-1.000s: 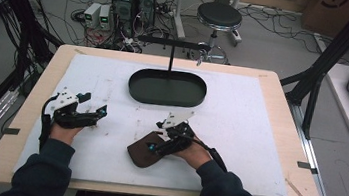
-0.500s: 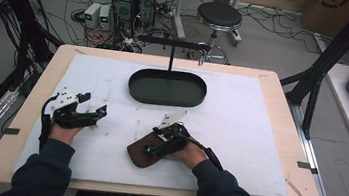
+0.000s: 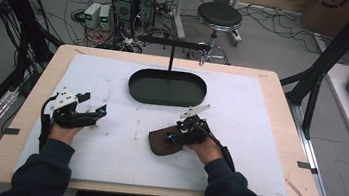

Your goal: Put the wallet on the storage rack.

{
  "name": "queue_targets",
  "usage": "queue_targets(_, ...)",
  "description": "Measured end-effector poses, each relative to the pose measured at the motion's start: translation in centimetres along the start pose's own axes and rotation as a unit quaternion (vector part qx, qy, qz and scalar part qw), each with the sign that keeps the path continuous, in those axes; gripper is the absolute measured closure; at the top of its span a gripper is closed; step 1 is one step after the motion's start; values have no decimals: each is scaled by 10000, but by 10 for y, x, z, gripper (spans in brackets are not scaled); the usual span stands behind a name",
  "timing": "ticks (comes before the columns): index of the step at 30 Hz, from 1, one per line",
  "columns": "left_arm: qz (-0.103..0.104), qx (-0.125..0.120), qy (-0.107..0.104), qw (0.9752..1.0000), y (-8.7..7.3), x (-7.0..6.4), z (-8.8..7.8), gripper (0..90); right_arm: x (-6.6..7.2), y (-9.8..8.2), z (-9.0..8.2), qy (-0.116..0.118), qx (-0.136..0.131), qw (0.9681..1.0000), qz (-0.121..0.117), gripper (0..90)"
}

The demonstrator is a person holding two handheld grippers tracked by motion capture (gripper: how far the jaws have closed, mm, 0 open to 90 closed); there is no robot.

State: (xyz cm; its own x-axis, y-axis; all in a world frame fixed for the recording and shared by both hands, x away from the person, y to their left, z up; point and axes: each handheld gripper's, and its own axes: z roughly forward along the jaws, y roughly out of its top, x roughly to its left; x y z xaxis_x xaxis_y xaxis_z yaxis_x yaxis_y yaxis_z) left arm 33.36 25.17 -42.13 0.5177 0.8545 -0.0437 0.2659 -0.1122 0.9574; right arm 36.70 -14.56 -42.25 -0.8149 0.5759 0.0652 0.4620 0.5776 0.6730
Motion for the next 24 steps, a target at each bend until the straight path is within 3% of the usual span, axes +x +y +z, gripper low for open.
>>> queue_targets(5, -8, -23, 3, 10000, 0, 0, 0, 199, -8, -4, -8, -322, 81, 9992, 215, 405)
queue_targets(9, 5, -4, 5, 10000, 0, 0, 0, 199, -14, -9, -17, -718, 136, 9964, 425, 399)
queue_targets(11, -3, -9, 4, 10000, 0, 0, 0, 200, -16, -10, -21, -818, 113, 9964, 205, 344)
queue_targets(14, -17, -9, -3, 10000, 0, 0, 1, 202, -17, -9, -23, -379, -278, 9975, -524, 235)
queue_targets(15, -13, -7, -4, 10000, 0, 0, 1, 202, -17, -9, -22, -206, -435, 9954, -824, 215)
queue_targets(17, 8, 12, 2, 10000, 0, 0, 1, 202, -18, -7, -18, 178, -589, 9875, -1449, 215)
queue_targets(19, 14, 10, 0, 10000, 0, 0, 1, 202, -19, -4, -9, 383, -446, 9816, -1816, 215)
queue_targets(21, 2, 6, 6, 10000, 0, 0, 1, 202, -20, 1, -2, 501, -334, 9775, -2022, 214)
queue_targets(22, 0, 5, 5, 10000, 0, 0, 1, 202, -21, 2, 2, 631, -444, 9764, -2018, 213)
queue_targets(23, -5, 2, 9, 10000, 0, 0, 1, 202, -24, 1, 6, 755, -425, 9756, -2015, 203)
queue_targets(24, -1, 12, 14, 10000, 0, 0, 1, 202, -27, 2, 9, 873, -375, 9777, -1875, 176)
